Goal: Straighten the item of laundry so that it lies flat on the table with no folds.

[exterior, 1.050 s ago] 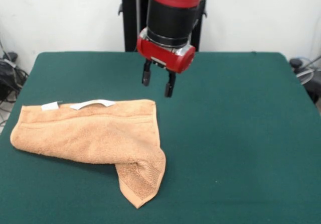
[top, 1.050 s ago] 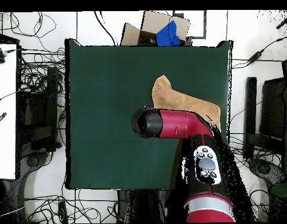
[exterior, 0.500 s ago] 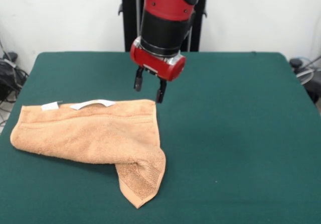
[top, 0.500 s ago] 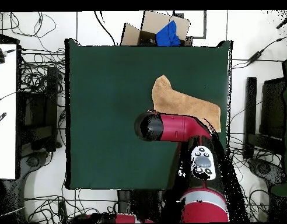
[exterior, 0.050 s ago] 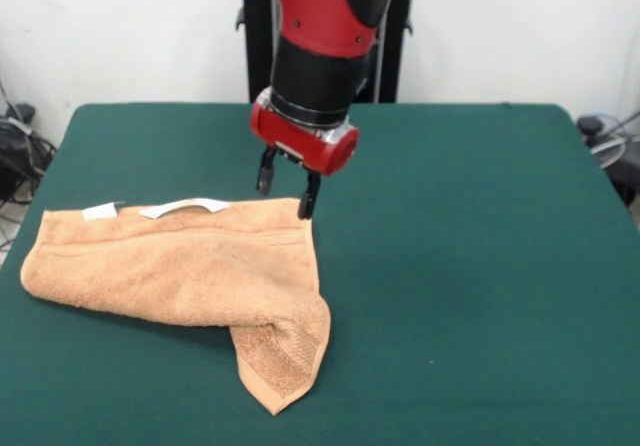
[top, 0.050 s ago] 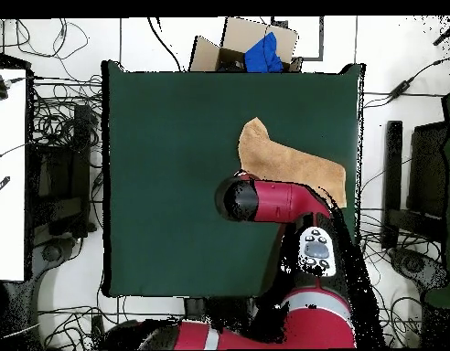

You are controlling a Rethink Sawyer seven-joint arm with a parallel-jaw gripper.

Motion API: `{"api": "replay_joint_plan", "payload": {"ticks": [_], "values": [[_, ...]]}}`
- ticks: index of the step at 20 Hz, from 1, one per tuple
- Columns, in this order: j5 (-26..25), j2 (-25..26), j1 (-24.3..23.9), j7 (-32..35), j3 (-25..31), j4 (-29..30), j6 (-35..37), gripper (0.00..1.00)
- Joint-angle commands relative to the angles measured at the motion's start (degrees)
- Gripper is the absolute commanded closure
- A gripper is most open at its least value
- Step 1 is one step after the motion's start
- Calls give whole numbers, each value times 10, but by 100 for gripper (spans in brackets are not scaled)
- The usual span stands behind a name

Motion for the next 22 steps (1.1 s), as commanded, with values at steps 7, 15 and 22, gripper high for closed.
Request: {"api": "replay_joint_plan", "payload": {"ticks": [7,15,22], "values": [[54,54,-21,96,37,-40,-116,0],[64,92,-42,101,64,-33,-223,0],[71,100,-49,82,69,-29,-238,0]]}}
